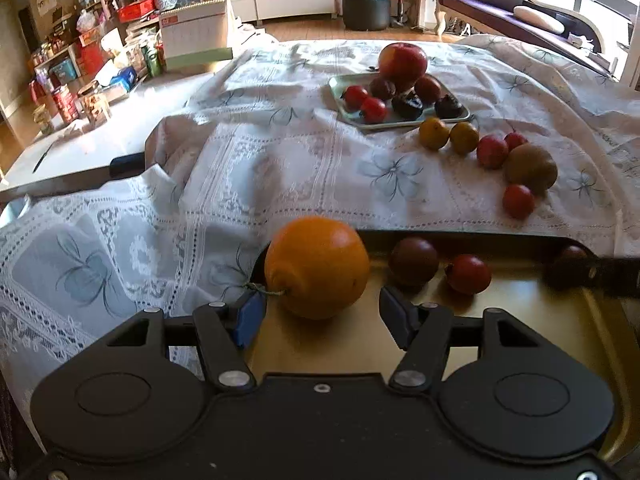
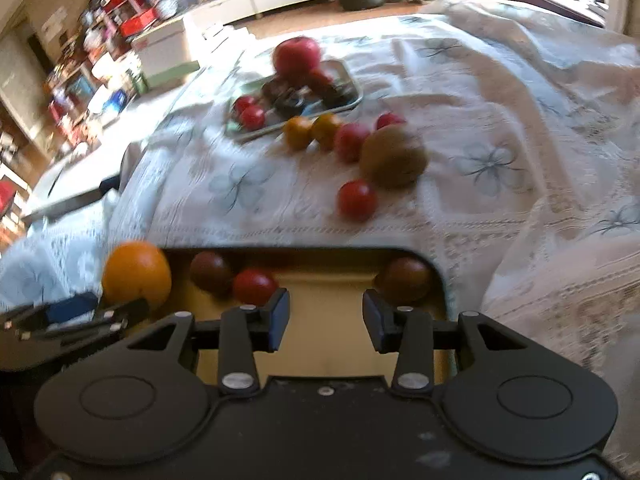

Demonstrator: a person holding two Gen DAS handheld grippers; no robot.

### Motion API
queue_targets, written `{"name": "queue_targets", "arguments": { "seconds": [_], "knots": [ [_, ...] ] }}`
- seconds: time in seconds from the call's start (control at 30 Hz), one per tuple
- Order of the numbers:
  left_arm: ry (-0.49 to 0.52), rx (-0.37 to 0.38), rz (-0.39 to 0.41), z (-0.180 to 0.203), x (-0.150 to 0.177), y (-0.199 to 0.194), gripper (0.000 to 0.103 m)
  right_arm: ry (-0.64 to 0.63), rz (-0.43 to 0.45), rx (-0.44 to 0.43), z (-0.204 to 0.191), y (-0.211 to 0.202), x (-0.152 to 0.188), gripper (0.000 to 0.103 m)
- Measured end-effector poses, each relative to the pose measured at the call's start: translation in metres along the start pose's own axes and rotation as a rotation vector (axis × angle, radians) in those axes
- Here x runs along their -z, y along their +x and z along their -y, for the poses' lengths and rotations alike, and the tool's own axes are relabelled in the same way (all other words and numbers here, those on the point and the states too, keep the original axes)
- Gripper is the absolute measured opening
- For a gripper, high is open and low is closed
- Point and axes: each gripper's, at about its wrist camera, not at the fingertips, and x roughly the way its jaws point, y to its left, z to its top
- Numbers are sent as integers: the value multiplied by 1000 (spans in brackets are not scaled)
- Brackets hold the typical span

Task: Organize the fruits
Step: 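Lift both tools away from the gold tray toward the fruits, then grasp the red tomato beside the kiwi with the right tool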

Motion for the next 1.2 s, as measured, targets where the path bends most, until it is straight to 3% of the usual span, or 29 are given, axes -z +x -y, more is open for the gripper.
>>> {"name": "queue_targets", "arguments": {
  "seconds": [0.2, 0.37, 0.6, 0.9, 1.2],
  "knots": [
    [16, 37, -4, 7, -12, 0, 66, 71, 15, -1, 27, -6, -28, 43],
    [16, 46, -66, 22, -32, 4, 66, 76, 52, 5, 46, -8, -60, 43],
    [70, 89, -66, 44, -46, 7, 62, 176, -39, -45, 67, 19, -82, 43],
    [48, 80, -59, 36, -48, 9, 62, 137, -129, -70, 35, 67, -86, 43],
    [25, 102, -66, 23, -50, 8, 61, 53, -134, 63, 12, 105, -91, 46]
  ]
}}
